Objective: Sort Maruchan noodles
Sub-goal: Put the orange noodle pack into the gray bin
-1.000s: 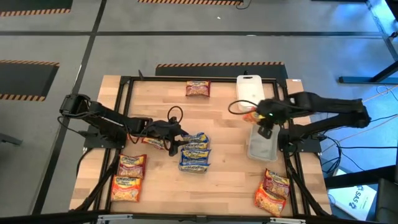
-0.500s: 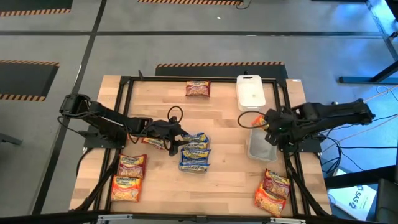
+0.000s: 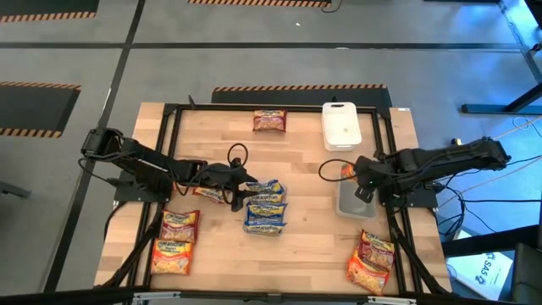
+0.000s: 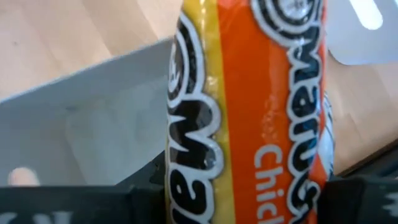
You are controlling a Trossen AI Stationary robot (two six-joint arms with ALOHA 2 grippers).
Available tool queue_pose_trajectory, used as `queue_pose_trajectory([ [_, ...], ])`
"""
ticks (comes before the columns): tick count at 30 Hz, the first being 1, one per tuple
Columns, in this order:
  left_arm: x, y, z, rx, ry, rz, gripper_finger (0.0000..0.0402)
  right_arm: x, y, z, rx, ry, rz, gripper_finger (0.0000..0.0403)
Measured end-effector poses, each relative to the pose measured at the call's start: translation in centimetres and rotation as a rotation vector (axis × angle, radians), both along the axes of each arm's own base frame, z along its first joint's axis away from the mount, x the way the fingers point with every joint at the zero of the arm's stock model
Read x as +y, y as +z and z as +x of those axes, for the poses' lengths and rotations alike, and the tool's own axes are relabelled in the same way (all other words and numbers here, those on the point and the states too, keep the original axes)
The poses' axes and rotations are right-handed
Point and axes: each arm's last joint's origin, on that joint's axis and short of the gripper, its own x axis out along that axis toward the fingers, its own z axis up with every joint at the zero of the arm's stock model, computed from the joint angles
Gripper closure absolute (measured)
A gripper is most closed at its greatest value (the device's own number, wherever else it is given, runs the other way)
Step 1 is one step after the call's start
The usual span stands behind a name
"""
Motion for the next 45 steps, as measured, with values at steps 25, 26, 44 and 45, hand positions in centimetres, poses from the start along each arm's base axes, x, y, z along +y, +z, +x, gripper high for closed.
queue_pose_trajectory([
  [25,0.0,0.1,0.1,-0.012,0.001,-0.003,0.0195,0.4,-2.0,3.0,0.035,0.132,-0.064,0.026],
  [26,0.0,0.1,0.1,-0.012,0.001,-0.003,0.0195,0.4,-2.3,3.4,0.052,0.156,-0.071,0.026],
  [44,0.0,0.2,0.1,-0.018,0.0,-0.002,0.0195,-3.8,-5.2,5.4,0.208,0.085,0.098,0.0251],
  [45,0.0,0.2,0.1,-0.018,0.0,-0.002,0.0195,-4.1,-5.2,5.3,0.207,0.068,0.103,0.025],
])
